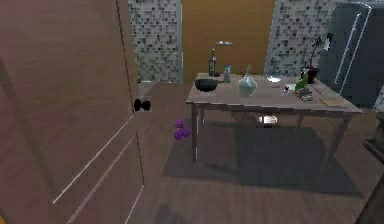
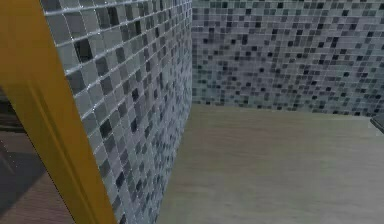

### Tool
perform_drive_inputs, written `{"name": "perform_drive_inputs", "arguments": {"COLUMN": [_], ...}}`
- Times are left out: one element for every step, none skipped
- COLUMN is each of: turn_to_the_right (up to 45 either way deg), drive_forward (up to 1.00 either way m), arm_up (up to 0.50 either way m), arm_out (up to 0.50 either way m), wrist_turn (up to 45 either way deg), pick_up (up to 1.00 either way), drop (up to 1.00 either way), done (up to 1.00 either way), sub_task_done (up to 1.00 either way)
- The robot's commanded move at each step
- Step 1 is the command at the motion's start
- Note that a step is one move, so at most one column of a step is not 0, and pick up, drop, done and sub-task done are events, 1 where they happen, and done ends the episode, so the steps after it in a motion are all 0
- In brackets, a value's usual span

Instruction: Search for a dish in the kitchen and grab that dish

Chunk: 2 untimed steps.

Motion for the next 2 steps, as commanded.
{"name": "perform_drive_inputs", "arguments": {"turn_to_the_right": [6.0, 0.0], "drive_forward": [0.0, 0.45], "arm_up": [0.0, 0.0], "arm_out": [0.0, 0.0], "wrist_turn": [0.0, 0.0], "pick_up": [0.0, 0.0], "drop": [0.0, 0.0], "done": [0.0, 0.0], "sub_task_done": [0.0, 0.0]}}
